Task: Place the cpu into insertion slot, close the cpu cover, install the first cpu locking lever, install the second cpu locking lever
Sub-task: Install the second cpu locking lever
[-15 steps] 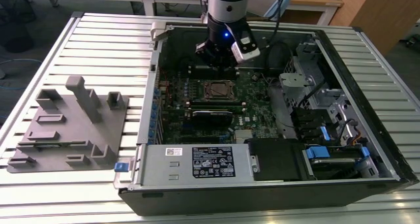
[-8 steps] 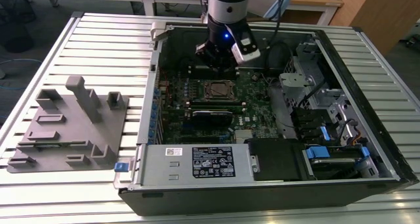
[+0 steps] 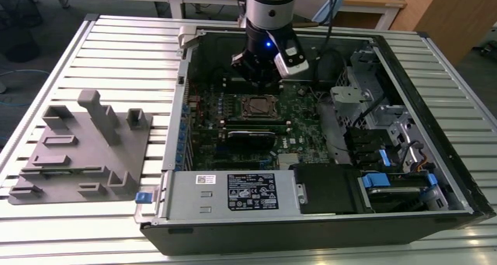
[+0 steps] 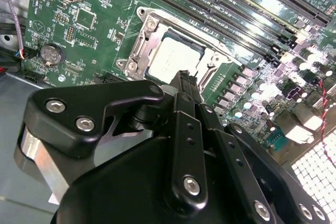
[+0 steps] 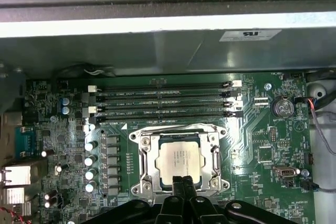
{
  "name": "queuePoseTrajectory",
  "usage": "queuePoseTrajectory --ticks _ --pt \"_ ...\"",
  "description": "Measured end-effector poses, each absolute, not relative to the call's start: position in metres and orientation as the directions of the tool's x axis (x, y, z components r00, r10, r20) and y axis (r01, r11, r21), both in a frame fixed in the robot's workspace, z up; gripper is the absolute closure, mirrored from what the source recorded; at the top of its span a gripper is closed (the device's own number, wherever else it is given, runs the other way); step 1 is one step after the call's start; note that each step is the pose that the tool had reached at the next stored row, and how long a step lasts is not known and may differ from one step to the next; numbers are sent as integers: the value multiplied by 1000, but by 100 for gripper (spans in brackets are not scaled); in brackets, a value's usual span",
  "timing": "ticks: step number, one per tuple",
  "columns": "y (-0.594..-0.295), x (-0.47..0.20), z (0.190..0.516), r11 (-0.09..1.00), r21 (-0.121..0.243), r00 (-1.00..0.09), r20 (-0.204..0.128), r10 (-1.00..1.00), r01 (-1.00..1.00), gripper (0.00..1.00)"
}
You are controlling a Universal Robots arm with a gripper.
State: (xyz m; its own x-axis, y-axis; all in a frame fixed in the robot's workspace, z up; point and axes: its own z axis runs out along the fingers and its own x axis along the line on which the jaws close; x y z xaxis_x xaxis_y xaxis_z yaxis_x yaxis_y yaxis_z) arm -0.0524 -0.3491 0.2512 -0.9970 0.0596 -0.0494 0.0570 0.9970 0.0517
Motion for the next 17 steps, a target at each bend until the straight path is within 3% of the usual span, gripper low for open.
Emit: queuePoseTrajectory --ticks 17 --pt "-353 -52 251 997 52 -997 -49 60 57 90"
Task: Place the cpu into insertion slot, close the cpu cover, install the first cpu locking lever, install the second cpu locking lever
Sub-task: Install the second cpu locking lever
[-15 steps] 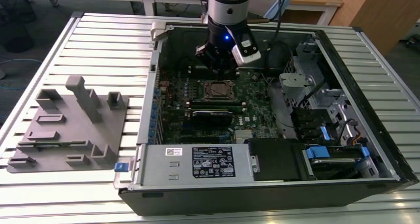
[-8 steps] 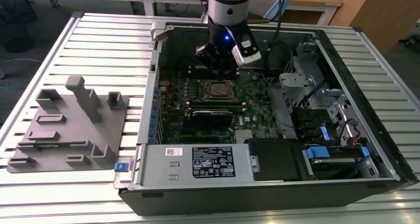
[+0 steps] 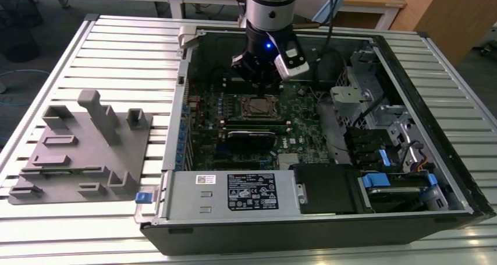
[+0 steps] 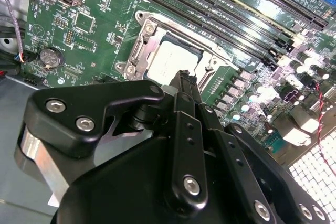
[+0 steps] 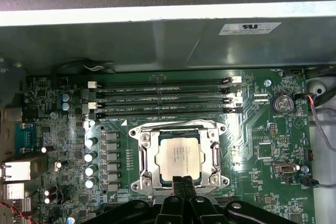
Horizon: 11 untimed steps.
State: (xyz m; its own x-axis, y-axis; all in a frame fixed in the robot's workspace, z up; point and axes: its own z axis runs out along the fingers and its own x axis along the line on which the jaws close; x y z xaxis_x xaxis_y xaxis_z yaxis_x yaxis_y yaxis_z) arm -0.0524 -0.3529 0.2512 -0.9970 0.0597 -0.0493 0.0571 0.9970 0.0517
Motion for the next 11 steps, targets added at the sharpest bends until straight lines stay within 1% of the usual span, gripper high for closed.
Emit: queuePoseTrajectory --ticks 11 --pt "-355 -52 251 997 52 -997 -49 59 57 90"
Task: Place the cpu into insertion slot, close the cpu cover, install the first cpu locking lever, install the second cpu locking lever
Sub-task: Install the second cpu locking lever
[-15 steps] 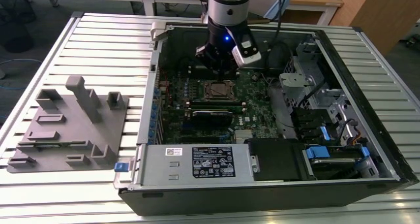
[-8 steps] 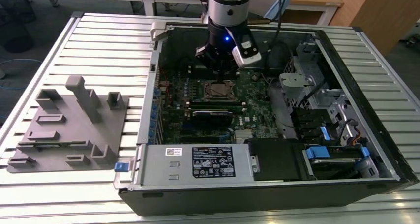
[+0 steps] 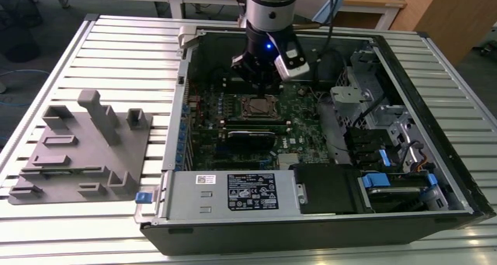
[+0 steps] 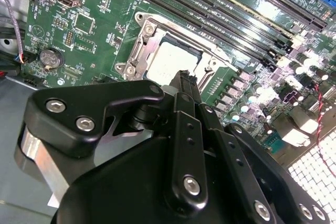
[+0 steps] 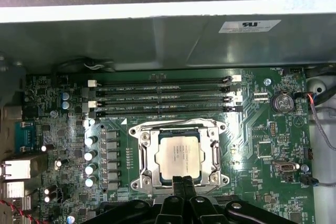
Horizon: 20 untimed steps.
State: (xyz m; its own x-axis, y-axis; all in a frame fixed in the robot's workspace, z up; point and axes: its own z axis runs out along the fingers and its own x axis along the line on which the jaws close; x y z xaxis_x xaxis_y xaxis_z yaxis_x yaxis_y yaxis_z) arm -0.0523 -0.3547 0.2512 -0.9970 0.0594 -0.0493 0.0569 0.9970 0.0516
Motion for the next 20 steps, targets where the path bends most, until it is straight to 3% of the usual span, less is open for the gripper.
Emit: queuePoseTrajectory --ticks 20 --pt "-366 -52 251 997 52 -997 -49 59 57 90"
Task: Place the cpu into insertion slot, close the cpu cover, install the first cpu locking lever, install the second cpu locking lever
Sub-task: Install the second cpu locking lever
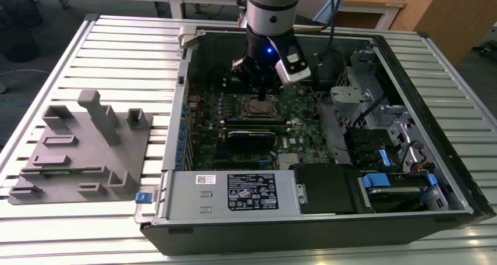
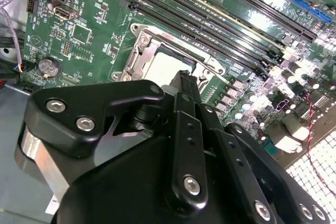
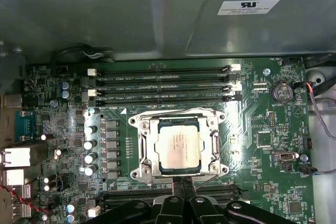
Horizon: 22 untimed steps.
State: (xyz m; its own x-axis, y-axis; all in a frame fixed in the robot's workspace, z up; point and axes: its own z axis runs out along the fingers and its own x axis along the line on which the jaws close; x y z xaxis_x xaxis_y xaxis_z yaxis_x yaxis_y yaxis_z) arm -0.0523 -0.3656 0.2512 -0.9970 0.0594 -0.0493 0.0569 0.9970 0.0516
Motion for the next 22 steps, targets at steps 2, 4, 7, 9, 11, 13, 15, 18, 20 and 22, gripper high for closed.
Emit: queuePoseTrajectory --ticks 2,4,7,9,11,13,15,18,20,22 --pt "-366 -52 251 997 52 -997 -49 60 57 90" --pt "-366 -52 251 997 52 -997 -49 60 57 90" --pt "-367 -52 251 997 52 -997 -49 59 57 90" --pt "-367 -52 251 997 52 -997 -49 59 57 90" --pt "-367 -52 251 997 52 -997 -49 60 57 90" --pt "-368 -52 251 997 52 -997 -49 60 57 90" --pt "-368 -52 251 997 52 -997 -49 60 57 90" --pt "-368 -52 251 997 52 -997 -49 60 57 90" --pt "-368 -52 251 997 52 -997 -49 60 57 90" --pt "-368 -52 250 997 52 -997 -49 60 57 90"
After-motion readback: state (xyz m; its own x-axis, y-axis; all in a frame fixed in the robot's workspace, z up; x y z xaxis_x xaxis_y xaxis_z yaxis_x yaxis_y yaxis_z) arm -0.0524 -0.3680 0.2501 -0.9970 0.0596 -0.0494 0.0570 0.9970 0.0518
